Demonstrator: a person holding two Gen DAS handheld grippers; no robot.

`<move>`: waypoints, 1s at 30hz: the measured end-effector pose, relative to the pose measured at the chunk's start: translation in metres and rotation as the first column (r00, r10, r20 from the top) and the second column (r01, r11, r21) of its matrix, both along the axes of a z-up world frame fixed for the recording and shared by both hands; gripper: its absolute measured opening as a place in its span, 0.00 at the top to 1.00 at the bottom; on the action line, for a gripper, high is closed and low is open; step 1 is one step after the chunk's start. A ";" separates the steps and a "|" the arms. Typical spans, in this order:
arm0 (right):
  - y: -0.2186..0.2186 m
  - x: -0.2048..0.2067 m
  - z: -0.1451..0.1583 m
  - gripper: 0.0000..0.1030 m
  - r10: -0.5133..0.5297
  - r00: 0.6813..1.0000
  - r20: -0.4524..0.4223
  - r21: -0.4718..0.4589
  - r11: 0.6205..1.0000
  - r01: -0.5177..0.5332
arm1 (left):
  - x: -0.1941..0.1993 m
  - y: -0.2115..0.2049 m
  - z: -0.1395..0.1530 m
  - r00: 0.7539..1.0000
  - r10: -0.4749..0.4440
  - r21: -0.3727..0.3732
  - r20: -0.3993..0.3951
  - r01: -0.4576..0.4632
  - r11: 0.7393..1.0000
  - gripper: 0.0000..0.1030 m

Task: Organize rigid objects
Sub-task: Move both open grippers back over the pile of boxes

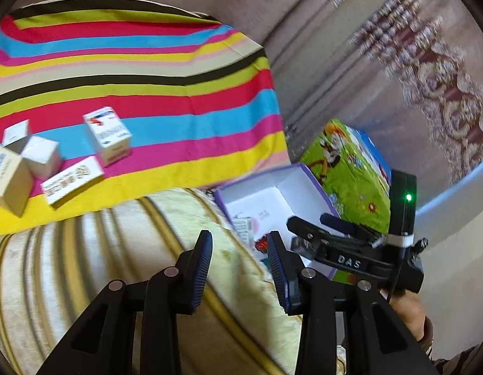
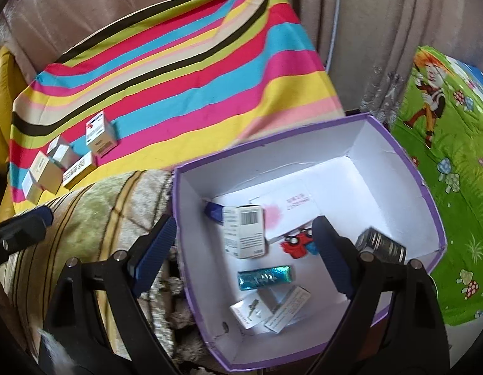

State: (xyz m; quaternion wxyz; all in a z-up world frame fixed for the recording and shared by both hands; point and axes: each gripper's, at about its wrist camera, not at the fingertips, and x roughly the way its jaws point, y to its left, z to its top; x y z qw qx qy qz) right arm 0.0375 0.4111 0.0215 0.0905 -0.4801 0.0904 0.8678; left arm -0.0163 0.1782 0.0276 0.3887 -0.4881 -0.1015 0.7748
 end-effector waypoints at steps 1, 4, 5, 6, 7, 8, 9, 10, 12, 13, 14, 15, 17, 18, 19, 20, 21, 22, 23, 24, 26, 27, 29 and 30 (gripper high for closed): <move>-0.003 -0.001 0.000 0.12 0.009 1.000 0.000 -0.001 1.000 -0.009 | -0.002 -0.005 0.000 1.000 0.014 0.004 0.003 -0.014 1.000 0.63; -0.012 -0.004 0.000 0.12 0.030 1.000 0.003 0.004 1.000 -0.030 | -0.007 -0.029 -0.002 0.997 0.070 0.016 0.015 -0.070 0.997 0.63; -0.015 -0.006 0.000 0.12 0.038 0.999 0.006 0.005 0.999 -0.038 | -0.009 -0.037 -0.003 0.996 0.088 0.018 0.019 -0.089 0.996 0.63; -0.019 -0.007 0.000 0.12 0.046 0.999 0.008 0.005 0.999 -0.046 | -0.011 -0.045 -0.004 0.994 0.110 0.019 0.023 -0.110 0.994 0.63; -0.021 -0.008 0.000 0.12 0.051 0.999 0.010 0.005 0.999 -0.051 | -0.012 -0.051 -0.005 0.992 0.124 0.021 0.027 -0.125 0.992 0.63; -0.024 -0.010 0.000 0.12 0.058 0.998 0.011 0.004 0.998 -0.058 | -0.013 -0.058 -0.006 0.990 0.141 0.023 0.031 -0.142 0.990 0.63; -0.029 -0.012 0.000 0.12 0.068 0.998 0.014 0.000 0.998 -0.068 | -0.015 -0.067 -0.008 0.986 0.162 0.025 0.038 -0.163 0.986 0.63; -0.031 -0.014 0.000 0.12 0.074 0.997 0.015 -0.002 0.997 -0.074 | -0.016 -0.075 -0.010 0.983 0.180 0.026 0.043 -0.181 0.983 0.63; -0.042 -0.018 0.002 0.12 0.099 0.995 0.018 -0.008 0.995 -0.099 | -0.018 -0.088 -0.012 0.977 0.210 0.025 0.044 -0.211 0.977 0.63; -0.046 -0.019 0.003 0.12 0.109 0.994 0.015 -0.006 0.994 -0.109 | -0.019 -0.095 -0.013 0.973 0.224 0.026 0.045 -0.226 0.974 0.63; -0.052 -0.021 0.004 0.12 0.122 0.992 0.012 0.000 0.993 -0.122 | -0.019 -0.100 -0.013 0.971 0.234 0.028 0.048 -0.235 0.972 0.63; -0.058 -0.023 0.006 0.12 0.136 0.991 0.010 0.006 0.991 -0.136 | -0.020 -0.106 -0.015 0.967 0.249 0.033 0.054 -0.250 0.968 0.63; -0.069 -0.027 0.007 0.12 0.158 0.987 0.008 0.004 0.987 -0.158 | -0.021 -0.116 -0.016 0.961 0.270 0.033 0.055 -0.272 0.962 0.63; -0.076 -0.031 0.007 0.12 0.174 0.985 0.012 0.000 0.985 -0.174 | -0.022 -0.122 -0.017 0.957 0.283 0.032 0.058 -0.285 0.958 0.63; -0.083 -0.034 0.006 0.12 0.189 0.982 0.018 -0.003 0.982 -0.189 | -0.022 -0.125 -0.018 0.956 0.289 0.032 0.059 -0.291 0.956 0.62; -0.089 -0.036 0.006 0.12 0.206 0.978 0.022 -0.005 0.979 -0.205 | -0.022 -0.130 -0.019 0.952 0.300 0.032 0.059 -0.302 0.953 0.61; -0.098 -0.040 0.006 0.12 0.229 0.973 0.024 -0.003 0.973 -0.229 | -0.023 -0.133 -0.019 0.950 0.306 0.033 0.058 -0.308 0.951 0.58; -0.105 -0.042 0.006 0.12 0.249 0.968 0.026 0.002 0.968 -0.249 | -0.023 -0.137 -0.020 0.948 0.313 0.034 0.058 -0.315 0.948 0.57; -0.112 -0.045 0.006 0.12 0.268 0.963 0.029 0.007 0.963 -0.269 | -0.023 -0.140 -0.020 0.947 0.316 0.035 0.058 -0.319 0.947 0.56; -0.122 -0.048 0.006 0.12 0.292 0.956 0.033 0.008 0.956 -0.292 | -0.023 -0.143 -0.021 0.945 0.322 0.035 0.059 -0.325 0.945 0.55; -0.131 -0.053 0.005 0.12 0.320 0.947 0.039 0.000 0.947 -0.320 | -0.024 -0.147 -0.022 0.943 0.328 0.033 0.059 -0.330 0.943 0.55; -0.138 -0.057 0.004 0.12 0.334 0.941 0.047 0.002 0.942 -0.334 | -0.024 -0.149 -0.022 0.942 0.331 0.033 0.060 -0.333 0.942 0.55; -0.146 -0.063 0.003 0.12 0.350 0.935 0.055 0.005 0.936 -0.351 | -0.025 -0.154 -0.024 0.939 0.338 0.032 0.064 -0.340 0.940 0.55; -0.152 -0.067 0.002 0.12 0.362 0.930 0.060 0.005 0.932 -0.363 | -0.025 -0.156 -0.024 0.938 0.340 0.031 0.065 -0.342 0.939 0.55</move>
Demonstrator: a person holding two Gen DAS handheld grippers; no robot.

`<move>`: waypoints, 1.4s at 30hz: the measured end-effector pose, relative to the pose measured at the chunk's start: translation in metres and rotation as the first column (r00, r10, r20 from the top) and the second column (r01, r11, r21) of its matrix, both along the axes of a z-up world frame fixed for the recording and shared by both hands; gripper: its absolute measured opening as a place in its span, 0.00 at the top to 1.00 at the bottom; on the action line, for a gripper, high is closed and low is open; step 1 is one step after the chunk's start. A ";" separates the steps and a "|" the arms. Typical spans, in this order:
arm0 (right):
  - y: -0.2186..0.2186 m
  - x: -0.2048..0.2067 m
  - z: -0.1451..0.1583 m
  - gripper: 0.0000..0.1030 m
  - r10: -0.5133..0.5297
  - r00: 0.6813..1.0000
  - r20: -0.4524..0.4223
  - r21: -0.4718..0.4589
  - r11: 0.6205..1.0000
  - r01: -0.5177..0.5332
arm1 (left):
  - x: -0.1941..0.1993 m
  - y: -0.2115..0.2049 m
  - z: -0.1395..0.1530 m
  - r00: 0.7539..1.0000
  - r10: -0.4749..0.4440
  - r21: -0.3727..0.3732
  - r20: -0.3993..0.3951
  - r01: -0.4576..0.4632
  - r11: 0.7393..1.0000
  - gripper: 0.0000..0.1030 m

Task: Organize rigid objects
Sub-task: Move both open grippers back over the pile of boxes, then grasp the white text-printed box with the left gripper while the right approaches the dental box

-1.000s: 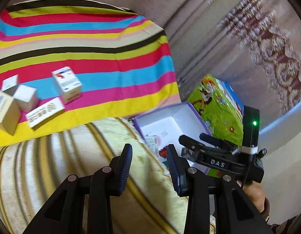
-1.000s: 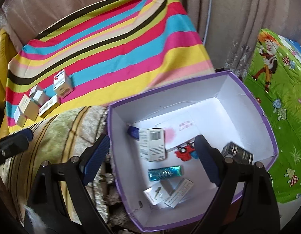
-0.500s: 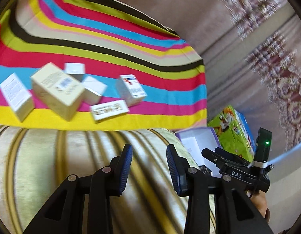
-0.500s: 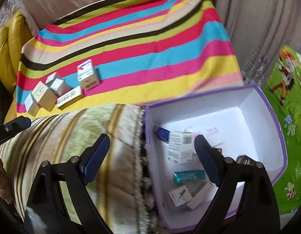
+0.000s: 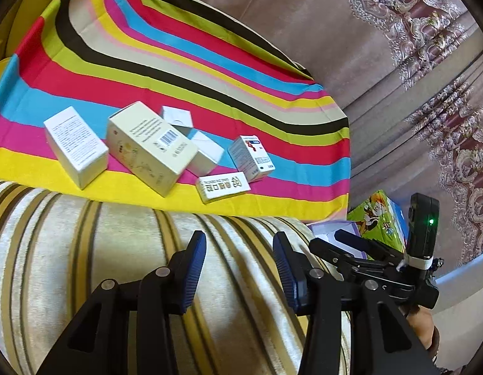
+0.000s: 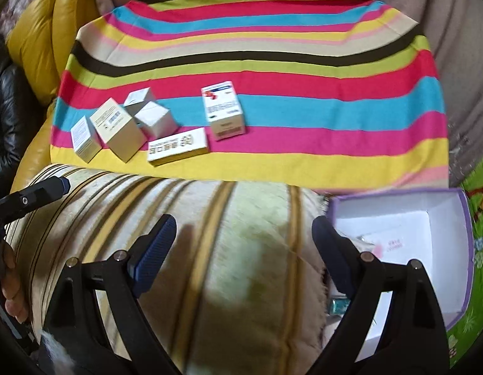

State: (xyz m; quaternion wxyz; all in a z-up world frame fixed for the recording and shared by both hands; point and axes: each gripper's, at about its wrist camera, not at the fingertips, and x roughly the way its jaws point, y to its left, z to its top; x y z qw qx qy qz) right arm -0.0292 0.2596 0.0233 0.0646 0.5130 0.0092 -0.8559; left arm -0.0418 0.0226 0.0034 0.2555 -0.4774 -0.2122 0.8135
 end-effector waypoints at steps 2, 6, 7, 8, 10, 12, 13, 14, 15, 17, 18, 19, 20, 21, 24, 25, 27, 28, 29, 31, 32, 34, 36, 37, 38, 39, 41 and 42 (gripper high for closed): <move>-0.009 -0.004 -0.001 0.12 0.025 1.000 0.004 0.002 1.000 -0.025 | -0.001 -0.005 -0.001 1.000 0.011 -0.002 0.000 -0.011 1.000 0.55; -0.032 -0.015 -0.008 0.10 0.096 0.995 0.013 0.005 0.995 -0.096 | -0.002 -0.014 -0.004 1.000 0.028 0.001 0.007 -0.028 1.000 0.55; -0.035 -0.017 -0.010 0.09 0.105 0.994 0.018 0.005 0.994 -0.105 | -0.002 -0.015 -0.004 0.999 0.031 0.001 0.008 -0.031 1.000 0.55; -0.040 -0.022 -0.013 0.09 0.116 0.993 0.027 0.003 0.993 -0.117 | -0.002 -0.017 -0.004 0.999 0.034 -0.001 0.007 -0.034 0.999 0.55; -0.045 -0.028 -0.017 0.09 0.129 0.991 0.039 -0.001 0.992 -0.129 | -0.002 -0.020 -0.004 0.999 0.041 -0.005 0.005 -0.041 0.999 0.52; -0.051 -0.035 -0.021 0.09 0.139 0.989 0.046 -0.004 0.990 -0.139 | -0.002 -0.023 -0.003 0.999 0.051 -0.007 0.002 -0.051 0.999 0.48; -0.054 -0.038 -0.023 0.09 0.142 0.989 0.049 -0.004 0.990 -0.142 | -0.003 -0.025 -0.004 0.998 0.055 -0.008 0.002 -0.055 0.998 0.47; -0.056 -0.041 -0.025 0.09 0.143 0.988 0.054 -0.001 0.990 -0.143 | -0.003 -0.026 -0.004 0.998 0.059 -0.010 0.005 -0.059 0.998 0.47; -0.060 -0.046 -0.028 0.09 0.146 0.988 0.058 0.006 0.989 -0.147 | -0.004 -0.028 -0.005 0.998 0.064 -0.012 0.009 -0.063 0.998 0.47; -0.064 -0.051 -0.031 0.09 0.155 0.986 0.066 0.011 0.988 -0.156 | -0.005 -0.031 -0.007 0.997 0.071 -0.009 0.016 -0.071 0.997 0.47; -0.067 -0.054 -0.034 0.09 0.160 0.985 0.072 0.016 0.987 -0.161 | -0.006 -0.033 -0.008 0.997 0.076 -0.009 0.018 -0.076 0.997 0.47; -0.070 -0.057 -0.037 0.09 0.167 0.983 0.076 0.019 0.985 -0.169 | -0.007 -0.035 -0.008 0.997 0.079 -0.007 0.021 -0.079 0.997 0.47; -0.071 -0.059 -0.038 0.09 0.171 0.982 0.077 0.022 0.985 -0.173 | -0.007 -0.036 -0.009 0.996 0.083 -0.005 0.023 -0.083 0.997 0.47; -0.074 -0.062 -0.040 0.09 0.175 0.981 0.078 0.024 0.984 -0.178 | -0.008 -0.038 -0.009 0.996 0.088 -0.004 0.025 -0.088 0.996 0.47; -0.076 -0.070 -0.042 0.09 0.176 0.981 0.080 0.028 0.984 -0.179 | -0.009 -0.042 -0.009 0.995 0.101 -0.018 0.027 -0.100 0.995 0.46; -0.077 -0.072 -0.044 0.09 0.176 0.981 0.084 0.029 0.983 -0.179 | -0.011 -0.044 -0.010 0.994 0.104 -0.029 0.029 -0.104 0.994 0.46; -0.079 -0.077 -0.048 0.09 0.181 0.979 0.098 0.036 0.982 -0.185 | -0.014 -0.049 -0.011 0.993 0.113 -0.060 0.031 -0.111 0.992 0.46; -0.081 -0.078 -0.049 0.09 0.185 0.977 0.103 0.041 0.981 -0.190 | -0.015 -0.052 -0.011 0.993 0.113 -0.068 0.030 -0.111 0.992 0.46; -0.083 -0.078 -0.051 0.09 0.187 0.977 0.104 0.044 0.980 -0.193 | -0.017 -0.055 -0.011 0.993 0.111 -0.075 0.031 -0.109 0.991 0.45; -0.085 -0.080 -0.052 0.09 0.190 0.976 0.104 0.054 0.979 -0.196 | -0.021 -0.060 -0.011 0.994 0.106 -0.109 0.030 -0.102 0.989 0.41; -0.086 -0.081 -0.052 0.09 0.189 0.976 0.104 0.056 0.979 -0.196 | -0.022 -0.062 -0.012 0.994 0.105 -0.119 0.028 -0.101 0.988 0.41; -0.086 -0.084 -0.054 0.09 0.182 0.978 0.106 0.056 0.980 -0.189 | -0.026 -0.066 -0.012 0.995 0.096 -0.140 0.031 -0.090 0.986 0.36; -0.086 -0.086 -0.055 0.09 0.179 0.978 0.111 0.055 0.981 -0.185 | -0.029 -0.069 -0.012 0.995 0.092 -0.177 0.029 -0.085 0.981 0.35; -0.086 -0.085 -0.055 0.09 0.179 0.978 0.112 0.056 0.981 -0.186 | -0.031 -0.071 -0.013 0.995 0.091 -0.184 0.029 -0.084 0.979 0.34; -0.086 -0.086 -0.055 0.09 0.180 0.977 0.113 0.058 0.981 -0.187 | -0.033 -0.072 -0.013 0.995 0.090 -0.188 0.030 -0.083 0.979 0.33; -0.086 -0.086 -0.055 0.09 0.180 0.977 0.113 0.061 0.980 -0.188 | -0.035 -0.074 -0.014 0.996 0.088 -0.199 0.031 -0.080 0.977 0.30; -0.088 -0.090 -0.056 0.09 0.178 0.977 0.114 0.064 0.980 -0.186 | -0.039 -0.076 -0.014 0.996 0.084 -0.216 0.033 -0.075 0.974 0.26; -0.088 -0.091 -0.057 0.09 0.178 0.977 0.116 0.064 0.980 -0.186 | -0.042 -0.077 -0.014 0.996 0.079 -0.232 0.032 -0.070 0.970 0.23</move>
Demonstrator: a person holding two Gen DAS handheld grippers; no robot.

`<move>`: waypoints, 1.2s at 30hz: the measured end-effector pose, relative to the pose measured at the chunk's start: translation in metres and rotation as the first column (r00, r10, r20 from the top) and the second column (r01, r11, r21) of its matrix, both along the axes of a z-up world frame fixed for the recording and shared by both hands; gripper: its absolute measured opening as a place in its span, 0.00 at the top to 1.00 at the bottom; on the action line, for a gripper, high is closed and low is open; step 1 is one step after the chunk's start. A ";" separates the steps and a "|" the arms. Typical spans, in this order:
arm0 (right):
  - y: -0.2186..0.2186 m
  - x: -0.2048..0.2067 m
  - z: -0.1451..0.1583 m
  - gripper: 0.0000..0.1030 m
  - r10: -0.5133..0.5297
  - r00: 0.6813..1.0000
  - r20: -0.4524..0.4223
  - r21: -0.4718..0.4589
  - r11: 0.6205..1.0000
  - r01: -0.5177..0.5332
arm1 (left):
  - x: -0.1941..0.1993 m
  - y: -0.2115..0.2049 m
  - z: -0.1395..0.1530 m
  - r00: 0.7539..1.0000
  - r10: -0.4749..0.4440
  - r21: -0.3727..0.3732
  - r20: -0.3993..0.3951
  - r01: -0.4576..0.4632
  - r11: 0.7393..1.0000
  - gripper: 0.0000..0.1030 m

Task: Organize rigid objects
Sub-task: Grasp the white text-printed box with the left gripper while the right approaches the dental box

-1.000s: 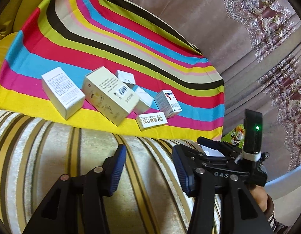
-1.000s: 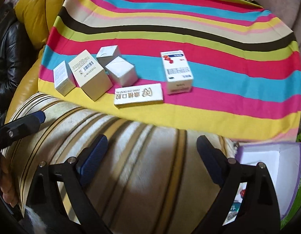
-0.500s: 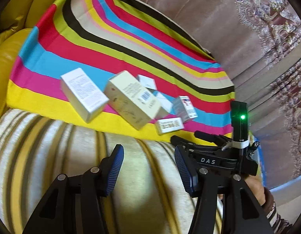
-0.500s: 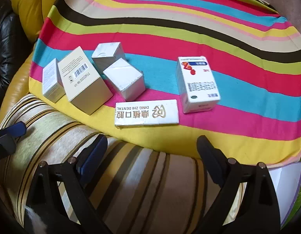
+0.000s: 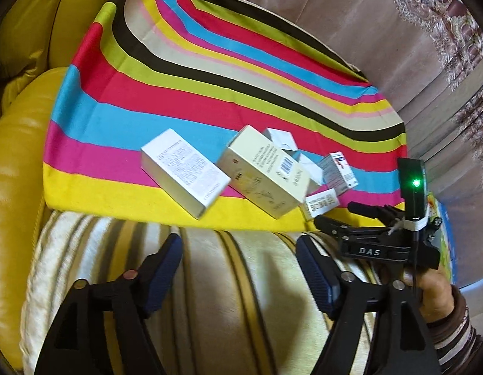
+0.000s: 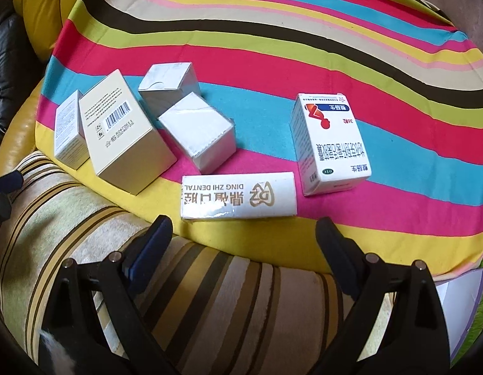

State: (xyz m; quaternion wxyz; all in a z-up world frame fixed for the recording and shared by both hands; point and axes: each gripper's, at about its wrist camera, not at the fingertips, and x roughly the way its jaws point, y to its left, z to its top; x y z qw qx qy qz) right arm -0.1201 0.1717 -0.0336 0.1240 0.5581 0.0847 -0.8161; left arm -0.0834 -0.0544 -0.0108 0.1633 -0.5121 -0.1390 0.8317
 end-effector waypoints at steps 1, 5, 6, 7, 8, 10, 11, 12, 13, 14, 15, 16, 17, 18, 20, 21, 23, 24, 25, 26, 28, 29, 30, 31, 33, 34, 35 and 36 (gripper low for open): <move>-0.001 -0.001 0.000 0.09 -0.001 1.000 0.001 0.002 1.000 0.001 | -0.002 0.000 0.000 1.000 -0.007 -0.017 0.000 0.007 1.000 0.21; -0.003 -0.004 -0.004 0.09 -0.005 1.000 0.007 0.016 1.000 0.005 | -0.015 -0.002 0.003 0.998 -0.063 -0.094 -0.012 0.061 0.994 0.18; -0.003 -0.005 -0.005 0.09 -0.007 1.000 0.011 0.023 1.000 0.007 | -0.020 -0.003 0.002 0.997 -0.082 -0.112 -0.010 0.081 0.990 0.18; -0.002 -0.005 -0.006 0.09 -0.009 1.000 0.015 0.027 1.000 0.009 | -0.024 -0.003 0.003 0.995 -0.096 -0.129 -0.014 0.093 0.987 0.17; -0.002 -0.006 -0.007 0.09 -0.010 1.000 0.019 0.029 1.000 0.010 | -0.029 -0.003 0.002 0.993 -0.115 -0.160 -0.015 0.112 0.981 0.16; -0.004 -0.008 -0.009 0.09 -0.012 1.000 0.026 0.034 0.999 0.011 | -0.037 -0.002 -0.001 0.987 -0.158 -0.193 -0.006 0.154 0.969 0.12; -0.003 -0.009 -0.010 0.09 -0.015 0.999 0.029 0.037 0.999 0.014 | -0.040 0.001 -0.002 0.984 -0.178 -0.204 -0.003 0.174 0.963 0.11; -0.003 -0.009 -0.010 0.09 -0.017 0.999 0.031 0.037 0.999 0.016 | -0.043 0.004 -0.004 0.978 -0.210 -0.229 0.005 0.205 0.952 0.10; -0.002 -0.010 -0.011 0.09 -0.021 0.999 0.033 0.037 0.999 0.020 | -0.046 0.008 -0.006 0.971 -0.241 -0.265 0.009 0.234 0.935 0.08; -0.002 -0.011 -0.011 0.09 -0.024 0.999 0.034 0.037 0.999 0.023 | -0.048 0.010 -0.007 0.966 -0.257 -0.285 0.006 0.248 0.926 0.08; -0.001 -0.012 -0.011 0.09 -0.027 0.999 0.035 0.037 0.999 0.026 | -0.051 0.013 -0.007 0.961 -0.277 -0.311 -0.001 0.263 0.913 0.06; -0.001 -0.013 -0.012 0.09 -0.028 0.999 0.036 0.038 0.999 0.027 | -0.055 0.014 -0.007 0.955 -0.295 -0.323 -0.002 0.278 0.904 0.05; -0.001 -0.013 -0.012 0.09 -0.029 0.999 0.037 0.041 0.999 0.027 | -0.059 0.014 -0.008 0.951 -0.310 -0.324 0.001 0.293 0.899 0.05; -0.002 -0.015 -0.013 0.09 -0.030 0.999 0.038 0.046 0.999 0.028 | -0.063 0.013 -0.009 0.947 -0.321 -0.328 0.004 0.304 0.894 0.04; -0.003 -0.015 -0.014 0.09 -0.032 0.999 0.040 0.051 0.998 0.030 | -0.068 0.015 -0.011 0.940 -0.340 -0.338 0.011 0.323 0.884 0.04; -0.003 -0.015 -0.014 0.09 -0.033 0.999 0.040 0.051 0.998 0.031 | -0.071 0.017 -0.014 0.932 -0.362 -0.339 0.021 0.347 0.874 0.04; -0.002 -0.016 -0.015 0.09 -0.036 0.999 0.041 0.052 0.998 0.034 | -0.075 0.019 -0.017 0.924 -0.382 -0.347 0.032 0.369 0.862 0.04; -0.001 -0.016 -0.014 0.09 -0.038 0.998 0.039 0.052 0.998 0.036 | -0.077 0.020 -0.019 0.921 -0.388 -0.350 0.037 0.376 0.858 0.04; -0.001 -0.016 -0.014 0.10 -0.039 0.998 0.039 0.051 0.998 0.037 | -0.079 0.020 -0.022 0.918 -0.395 -0.341 0.047 0.386 0.857 0.04; 0.000 -0.017 -0.015 0.11 -0.038 0.998 0.041 0.048 0.998 0.036 | -0.081 0.020 -0.024 0.915 -0.399 -0.332 0.055 0.394 0.857 0.04; 0.001 -0.018 -0.015 0.15 -0.036 0.998 0.045 0.039 0.999 0.035 | -0.083 0.023 -0.026 0.912 -0.405 -0.341 0.057 0.399 0.851 0.02; 0.001 -0.018 -0.015 0.16 -0.035 0.998 0.045 0.036 0.999 0.033 | -0.085 0.024 -0.026 0.912 -0.407 -0.348 0.057 0.400 0.848 0.02; 0.002 -0.018 -0.015 0.16 -0.034 0.998 0.045 0.032 0.999 0.033 | -0.086 0.024 -0.027 0.911 -0.407 -0.345 0.059 0.402 0.848 0.02; 0.002 -0.018 -0.015 0.17 -0.034 0.999 0.043 0.031 0.999 0.032 | -0.087 0.023 -0.028 0.910 -0.411 -0.336 0.064 0.407 0.849 0.02; 0.002 -0.018 -0.013 0.18 -0.029 0.999 0.038 0.031 0.999 0.028 | -0.088 0.023 -0.031 0.909 -0.412 -0.360 0.063 0.406 0.840 0.02; 0.002 -0.018 -0.013 0.18 -0.029 0.999 0.037 0.030 0.999 0.028 | -0.089 0.021 -0.035 0.912 -0.404 -0.364 0.072 0.401 0.840 0.02; 0.002 -0.018 -0.013 0.18 -0.029 0.999 0.037 0.029 0.999 0.028 | -0.089 0.021 -0.036 0.914 -0.400 -0.366 0.073 0.398 0.842 0.02; 0.003 -0.018 -0.013 0.19 -0.029 0.999 0.036 0.027 0.999 0.029 | -0.089 0.020 -0.036 0.913 -0.401 -0.363 0.071 0.398 0.843 0.02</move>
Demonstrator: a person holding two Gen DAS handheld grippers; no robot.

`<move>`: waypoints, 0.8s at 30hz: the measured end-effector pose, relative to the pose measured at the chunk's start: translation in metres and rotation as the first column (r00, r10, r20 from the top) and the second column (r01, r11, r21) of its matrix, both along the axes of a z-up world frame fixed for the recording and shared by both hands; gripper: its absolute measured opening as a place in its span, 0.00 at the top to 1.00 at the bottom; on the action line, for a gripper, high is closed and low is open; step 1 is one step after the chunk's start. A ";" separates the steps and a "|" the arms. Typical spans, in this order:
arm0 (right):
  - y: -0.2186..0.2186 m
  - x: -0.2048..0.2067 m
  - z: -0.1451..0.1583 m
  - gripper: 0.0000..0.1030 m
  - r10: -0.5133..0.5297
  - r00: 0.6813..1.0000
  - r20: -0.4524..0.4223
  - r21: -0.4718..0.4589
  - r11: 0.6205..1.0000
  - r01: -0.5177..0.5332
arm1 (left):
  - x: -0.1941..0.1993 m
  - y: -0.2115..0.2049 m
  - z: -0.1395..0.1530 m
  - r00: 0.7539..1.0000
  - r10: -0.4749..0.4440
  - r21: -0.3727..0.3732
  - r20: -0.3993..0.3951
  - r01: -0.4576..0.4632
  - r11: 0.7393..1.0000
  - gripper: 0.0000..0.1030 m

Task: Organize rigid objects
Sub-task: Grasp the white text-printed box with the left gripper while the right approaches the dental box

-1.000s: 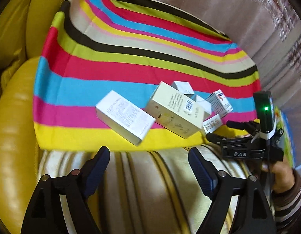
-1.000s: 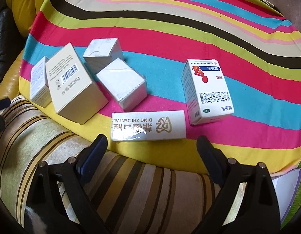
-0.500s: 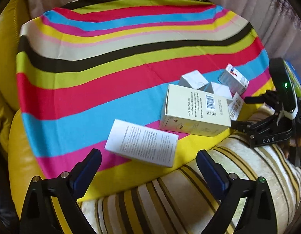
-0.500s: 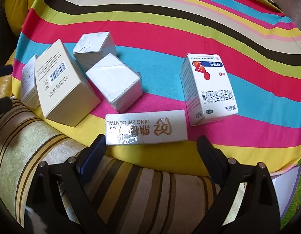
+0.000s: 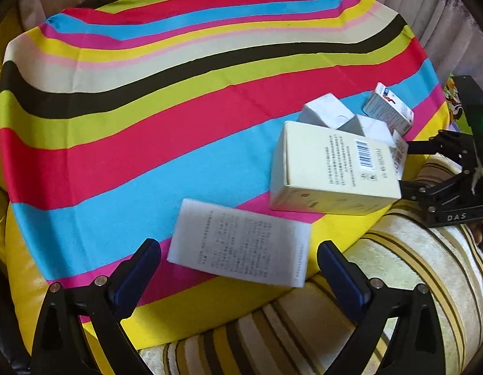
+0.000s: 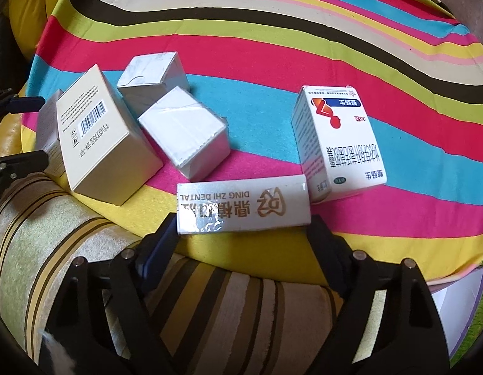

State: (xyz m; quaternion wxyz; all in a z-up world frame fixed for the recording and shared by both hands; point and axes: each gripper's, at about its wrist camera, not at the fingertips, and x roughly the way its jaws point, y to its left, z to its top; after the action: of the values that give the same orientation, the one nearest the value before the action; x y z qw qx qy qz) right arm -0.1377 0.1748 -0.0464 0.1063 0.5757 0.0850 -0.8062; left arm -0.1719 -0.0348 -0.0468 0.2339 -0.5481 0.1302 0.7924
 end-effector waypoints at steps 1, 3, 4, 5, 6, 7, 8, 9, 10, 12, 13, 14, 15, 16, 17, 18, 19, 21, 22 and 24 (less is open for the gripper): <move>0.000 0.000 0.000 0.19 -0.001 1.000 -0.001 -0.002 1.000 0.000 | 0.001 0.000 0.001 1.000 -0.010 0.006 0.003 0.010 1.000 0.02; 0.001 0.000 0.001 0.19 -0.003 1.000 -0.002 -0.003 1.000 0.003 | 0.001 0.000 0.002 1.000 -0.023 0.003 -0.002 0.023 1.000 0.02; 0.001 0.000 0.001 0.19 -0.003 1.000 -0.002 -0.002 1.000 0.003 | 0.000 0.000 0.002 1.000 -0.027 0.000 -0.005 0.027 1.000 0.02; 0.001 0.000 0.001 0.19 -0.002 1.000 -0.003 0.000 1.000 0.002 | -0.001 0.000 0.001 0.999 -0.033 0.001 0.000 0.033 0.999 0.02; 0.001 0.000 0.002 0.19 -0.001 1.000 -0.004 0.000 1.000 0.001 | -0.002 0.000 0.000 0.999 -0.034 -0.001 0.004 0.034 0.999 0.02; 0.002 0.000 0.002 0.19 -0.001 1.000 -0.005 -0.002 1.000 0.001 | -0.003 0.001 -0.003 0.999 -0.033 -0.009 0.011 0.033 0.999 0.03; 0.002 0.000 0.002 0.19 -0.001 1.000 -0.006 -0.003 1.000 0.001 | -0.003 0.001 -0.004 0.999 -0.034 -0.015 0.017 0.034 0.999 0.05; 0.003 0.000 0.003 0.19 -0.002 1.000 -0.008 -0.005 1.000 0.002 | -0.002 0.002 -0.006 0.999 -0.042 -0.020 0.026 0.042 0.999 0.14; 0.003 0.000 0.004 0.19 -0.003 1.000 -0.010 -0.006 1.000 0.002 | 0.001 0.003 -0.006 0.999 -0.049 -0.023 0.025 0.049 0.999 0.14; 0.004 0.002 0.005 0.19 -0.004 1.000 -0.013 -0.007 1.000 0.004 | 0.004 0.002 -0.003 0.999 -0.046 -0.027 0.026 0.046 0.999 0.14; 0.005 0.000 0.006 0.19 -0.002 1.000 -0.016 -0.006 1.000 0.002 | 0.007 0.002 0.000 0.999 -0.046 -0.026 0.020 0.047 0.999 0.14; 0.002 0.003 0.008 0.19 0.000 1.000 -0.021 -0.004 1.000 0.000 | 0.010 0.002 0.003 0.999 -0.045 -0.024 0.016 0.046 0.999 0.14; 0.002 0.004 0.010 0.19 0.004 1.000 -0.028 0.000 1.000 -0.004 | 0.014 0.001 0.007 0.999 -0.039 -0.018 0.011 0.039 0.999 0.14; -0.003 0.013 0.007 0.19 0.006 0.999 -0.033 0.002 1.000 -0.006 | 0.019 0.001 0.009 0.999 -0.031 -0.014 0.009 0.032 0.999 0.14; -0.005 0.016 0.008 0.19 0.008 0.999 -0.039 0.004 1.000 -0.008 | 0.024 0.000 0.013 1.000 -0.013 -0.008 0.005 0.014 1.000 0.14; -0.006 0.019 0.010 0.19 0.012 0.999 -0.047 0.005 1.000 -0.011 | 0.028 -0.001 0.016 1.000 0.001 -0.005 0.002 -0.001 1.000 0.14; -0.005 0.023 0.010 0.19 0.014 0.999 -0.052 0.005 1.000 -0.013 | 0.032 0.002 0.018 1.000 0.013 -0.005 -0.002 -0.013 1.000 0.14; -0.005 0.025 0.017 0.19 0.021 0.998 -0.065 0.003 1.000 -0.021 | 0.044 0.000 0.025 0.999 0.048 -0.014 -0.022 -0.048 0.999 0.14; -0.002 0.029 0.020 0.19 0.025 0.997 -0.070 0.001 1.000 -0.025 | 0.048 -0.005 0.029 0.998 0.057 -0.015 -0.028 -0.058 0.998 0.14; 0.000 0.038 0.026 0.19 0.028 0.996 -0.081 -0.004 1.000 -0.028 | 0.062 -0.003 0.037 0.996 0.083 0.006 -0.038 -0.082 0.997 0.14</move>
State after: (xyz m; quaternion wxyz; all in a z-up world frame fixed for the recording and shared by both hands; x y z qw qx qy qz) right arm -0.0997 0.1743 -0.0202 0.1157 0.5411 0.0950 -0.8275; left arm -0.1104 -0.0382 -0.0100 0.1998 -0.5371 0.1100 0.8121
